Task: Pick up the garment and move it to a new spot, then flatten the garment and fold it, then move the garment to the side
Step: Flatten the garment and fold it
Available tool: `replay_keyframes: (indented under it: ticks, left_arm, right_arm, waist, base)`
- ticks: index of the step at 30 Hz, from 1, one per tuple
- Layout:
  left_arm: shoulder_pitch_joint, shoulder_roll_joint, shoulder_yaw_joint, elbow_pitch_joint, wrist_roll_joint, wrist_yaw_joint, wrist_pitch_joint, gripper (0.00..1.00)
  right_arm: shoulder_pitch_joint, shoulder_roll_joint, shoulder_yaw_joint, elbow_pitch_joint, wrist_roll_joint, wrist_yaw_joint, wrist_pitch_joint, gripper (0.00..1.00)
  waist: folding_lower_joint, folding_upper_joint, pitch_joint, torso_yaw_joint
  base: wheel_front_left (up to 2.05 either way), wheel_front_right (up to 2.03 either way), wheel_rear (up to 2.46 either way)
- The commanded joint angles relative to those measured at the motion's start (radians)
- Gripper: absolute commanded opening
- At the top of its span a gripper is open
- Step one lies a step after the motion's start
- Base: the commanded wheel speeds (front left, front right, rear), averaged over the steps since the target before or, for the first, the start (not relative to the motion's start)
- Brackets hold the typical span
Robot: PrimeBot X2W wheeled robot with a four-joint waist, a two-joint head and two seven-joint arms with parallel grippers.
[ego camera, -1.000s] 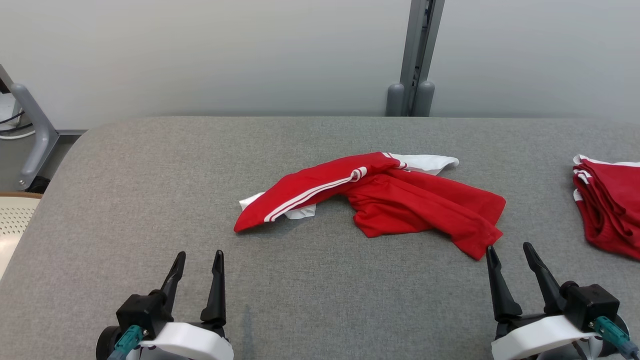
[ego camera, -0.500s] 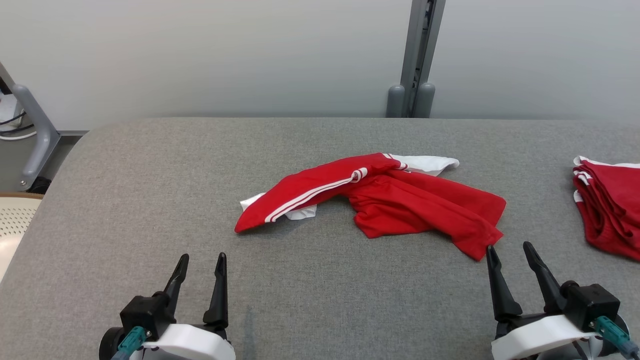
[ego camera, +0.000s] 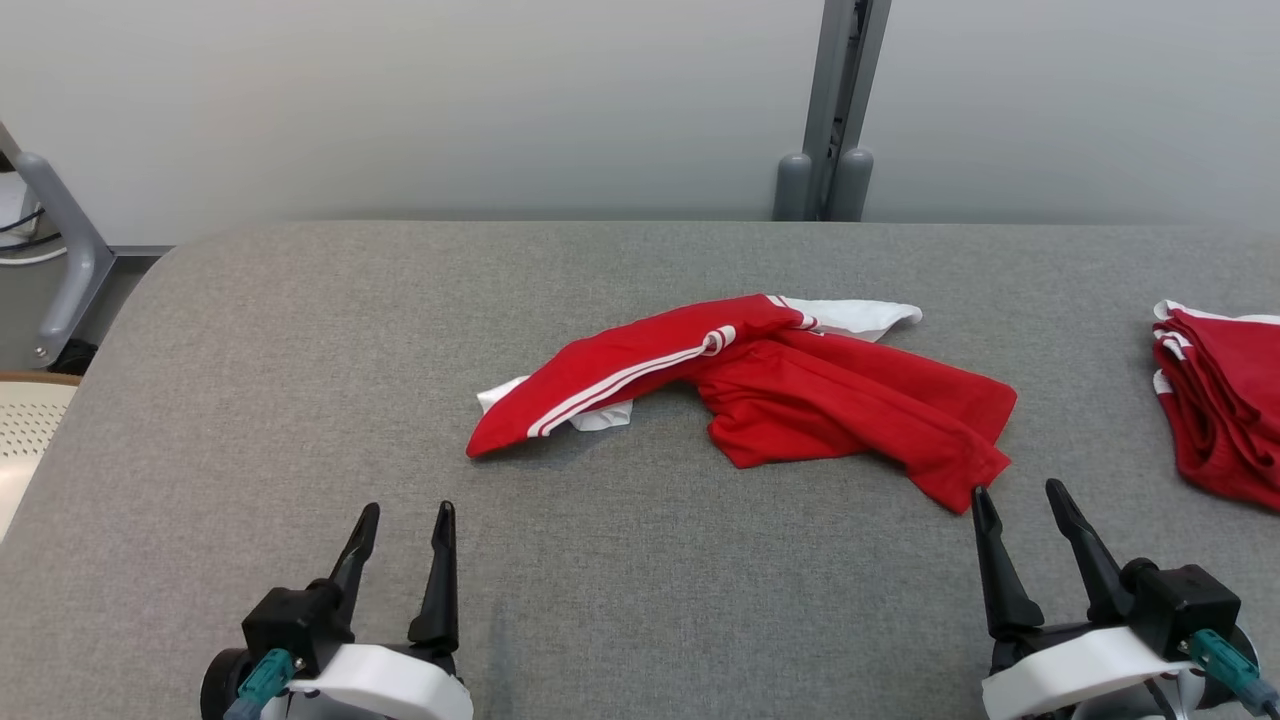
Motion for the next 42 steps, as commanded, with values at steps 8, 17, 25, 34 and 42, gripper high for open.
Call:
replay_keyframes:
  ticks: [8, 17, 25, 34, 42]
  left_arm:
    - [-0.138, 0.000, -0.077, 0.057, 0.056, -0.053, -0.001, 1.00]
    - [-0.402, -0.002, -0.202, 0.238, 0.074, -0.095, 0.019, 1.00]
    - [-0.582, -0.003, -0.270, 0.436, 0.082, -0.105, 0.012, 1.00]
    - [-0.705, -0.002, -0.302, 0.597, 0.043, -0.077, 0.005, 1.00]
    - [-0.804, 0.009, -0.309, 0.653, 0.051, -0.058, -0.001, 0.00]
  right_arm:
    - [-0.036, -0.005, 0.003, -0.006, -0.012, 0.000, -0.005, 1.00]
    - [-0.088, -0.004, 0.024, -0.006, -0.011, 0.000, -0.005, 1.00]
    - [-0.127, -0.005, 0.044, -0.002, 0.006, 0.000, -0.005, 1.00]
    - [-0.144, -0.005, 0.060, -0.003, 0.020, 0.000, -0.005, 1.00]
    - [-0.150, -0.005, 0.053, -0.013, 0.030, 0.000, -0.005, 1.00]
  waist:
    - [0.0000, -0.0001, 0.050, -0.032]
    - [0.0000, -0.0001, 0.149, -0.121]
    - [0.0000, -0.0001, 0.225, -0.208]
    - [0.0000, -0.0001, 0.265, -0.266]
    - [0.0000, -0.0001, 0.290, -0.267]
  base:
    - [0.00, 0.00, 0.00]
    - [0.00, 0.00, 0.00]
    - [0.00, 0.00, 0.00]
    - [0.00, 0.00, 0.00]
    - [0.00, 0.00, 0.00]
